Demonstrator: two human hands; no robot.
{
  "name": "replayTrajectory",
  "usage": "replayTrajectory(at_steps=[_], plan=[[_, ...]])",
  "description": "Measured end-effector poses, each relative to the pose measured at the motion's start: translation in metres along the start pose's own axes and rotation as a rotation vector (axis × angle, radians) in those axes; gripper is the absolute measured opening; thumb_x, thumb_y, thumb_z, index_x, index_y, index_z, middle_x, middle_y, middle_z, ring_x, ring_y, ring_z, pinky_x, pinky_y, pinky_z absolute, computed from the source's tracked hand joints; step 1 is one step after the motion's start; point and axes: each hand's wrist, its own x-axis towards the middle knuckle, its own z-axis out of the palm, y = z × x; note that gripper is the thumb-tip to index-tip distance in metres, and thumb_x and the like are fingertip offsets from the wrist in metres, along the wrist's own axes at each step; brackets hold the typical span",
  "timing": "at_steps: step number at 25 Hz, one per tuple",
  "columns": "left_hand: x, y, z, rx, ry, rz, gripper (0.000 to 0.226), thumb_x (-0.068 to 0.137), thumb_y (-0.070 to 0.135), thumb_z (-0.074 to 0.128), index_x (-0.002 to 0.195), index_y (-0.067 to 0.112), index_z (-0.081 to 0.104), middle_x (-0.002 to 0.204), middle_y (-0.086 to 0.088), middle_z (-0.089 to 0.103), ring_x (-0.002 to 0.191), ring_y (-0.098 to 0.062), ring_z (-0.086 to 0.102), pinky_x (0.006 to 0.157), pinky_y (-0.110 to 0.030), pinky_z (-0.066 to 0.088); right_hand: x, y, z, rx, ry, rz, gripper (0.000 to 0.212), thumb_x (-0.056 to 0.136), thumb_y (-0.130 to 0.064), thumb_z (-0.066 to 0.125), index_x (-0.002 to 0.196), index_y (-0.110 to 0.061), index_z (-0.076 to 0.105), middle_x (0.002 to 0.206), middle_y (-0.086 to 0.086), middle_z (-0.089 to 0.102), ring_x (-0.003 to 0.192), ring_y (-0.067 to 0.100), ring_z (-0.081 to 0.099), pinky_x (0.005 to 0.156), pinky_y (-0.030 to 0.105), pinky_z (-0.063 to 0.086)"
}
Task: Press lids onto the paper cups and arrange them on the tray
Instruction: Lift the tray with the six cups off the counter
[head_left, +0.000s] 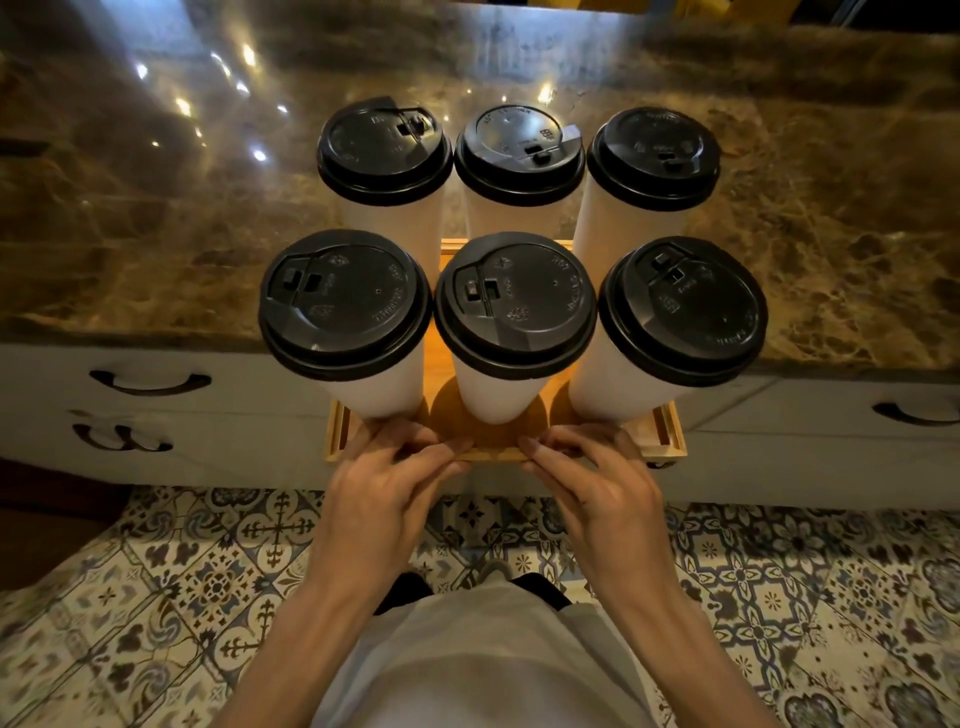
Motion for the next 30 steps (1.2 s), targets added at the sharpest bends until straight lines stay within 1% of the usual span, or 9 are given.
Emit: replayTrajectory(at_steps=[2, 6, 9, 13, 17, 19, 22, 27, 30], plan=[[0.008, -0.003, 0.001, -0.008, 0.001, 0.0, 0.022, 0.079, 0.023, 0.068, 0.096, 0.012, 0.076, 0.091, -0.006, 0.065, 0.094, -0.027, 0.06, 0.074, -0.04, 0.054, 0.01, 0.002, 0.003, 0.003, 0.01, -0.015, 0.037, 0.068, 0.0, 0.086, 0.102, -0.01, 0.077, 0.096, 0.011, 0.073, 0.093, 0.032, 0.067, 0.074, 0.037, 0.058], [0.03, -0.013, 0.003, -0.025, 0.012, -0.03, 0.019, 0.076, 0.018, 0.073, 0.093, 0.011, 0.077, 0.092, -0.005, 0.066, 0.093, -0.024, 0.059, 0.073, -0.04, 0.054, 0.031, 0.002, 0.012, 0.014, 0.023, -0.022, 0.029, 0.069, -0.001, 0.086, 0.097, -0.007, 0.078, 0.094, 0.013, 0.073, 0.088, 0.033, 0.068, 0.069, 0.039, 0.058], [0.046, -0.021, 0.004, -0.033, 0.017, -0.042, 0.018, 0.077, 0.018, 0.073, 0.094, 0.013, 0.077, 0.092, -0.003, 0.066, 0.091, -0.023, 0.06, 0.072, -0.04, 0.054, 0.047, 0.003, 0.018, 0.007, 0.011, 0.0, 0.028, 0.071, -0.002, 0.085, 0.097, -0.008, 0.078, 0.094, 0.012, 0.073, 0.09, 0.031, 0.068, 0.069, 0.037, 0.057], [0.066, -0.026, 0.01, -0.058, 0.035, -0.027, 0.019, 0.078, 0.022, 0.07, 0.092, 0.012, 0.077, 0.089, -0.003, 0.067, 0.091, -0.024, 0.06, 0.071, -0.041, 0.054, 0.065, 0.011, 0.024, 0.031, 0.009, 0.029, 0.023, 0.076, -0.003, 0.081, 0.098, -0.008, 0.078, 0.097, 0.013, 0.072, 0.091, 0.032, 0.068, 0.069, 0.038, 0.058], [0.09, -0.028, 0.018, -0.076, 0.057, -0.003, 0.017, 0.076, 0.013, 0.075, 0.093, 0.011, 0.076, 0.086, -0.006, 0.067, 0.086, -0.027, 0.06, 0.068, -0.041, 0.053, 0.09, 0.022, 0.03, 0.01, 0.039, 0.028, 0.022, 0.076, -0.003, 0.081, 0.097, -0.007, 0.078, 0.097, 0.012, 0.072, 0.082, 0.031, 0.066, 0.064, 0.037, 0.055], [0.104, -0.032, 0.019, -0.079, 0.051, -0.004, 0.016, 0.076, 0.01, 0.075, 0.092, 0.01, 0.076, 0.087, -0.008, 0.067, 0.085, -0.029, 0.06, 0.068, -0.04, 0.052, 0.104, 0.025, 0.034, 0.014, 0.06, 0.018, 0.019, 0.077, -0.003, 0.08, 0.095, -0.007, 0.078, 0.096, 0.012, 0.073, 0.081, 0.032, 0.066, 0.064, 0.036, 0.054], [0.119, -0.04, 0.017, -0.084, 0.028, -0.022, 0.015, 0.078, 0.012, 0.073, 0.092, 0.01, 0.076, 0.088, -0.007, 0.067, 0.088, -0.027, 0.059, 0.072, -0.037, 0.049, 0.119, 0.028, 0.04, 0.028, 0.072, 0.004, 0.016, 0.079, -0.005, 0.079, 0.095, -0.006, 0.078, 0.094, 0.012, 0.073, 0.082, 0.033, 0.067, 0.064, 0.037, 0.054], [0.143, -0.052, 0.013, -0.069, -0.017, -0.028, 0.014, 0.08, 0.013, 0.072, 0.094, 0.01, 0.076, 0.093, -0.009, 0.068, 0.094, -0.031, 0.058, 0.077, -0.039, 0.046, 0.141, 0.027, 0.047, 0.04, 0.049, 0.021, 0.012, 0.085, -0.01, 0.075, 0.096, -0.009, 0.078, 0.093, 0.009, 0.072, 0.084, 0.033, 0.065, 0.064, 0.038, 0.053], [0.159, -0.056, 0.014, -0.063, -0.011, -0.058, 0.014, 0.08, 0.012, 0.072, 0.093, 0.008, 0.076, 0.095, -0.011, 0.069, 0.095, -0.033, 0.057, 0.078, -0.032, 0.041, 0.155, 0.029, 0.051, 0.065, 0.019, 0.041, 0.013, 0.089, -0.013, 0.071, 0.099, -0.009, 0.078, 0.097, 0.009, 0.072, 0.086, 0.033, 0.064, 0.067, 0.039, 0.051]])
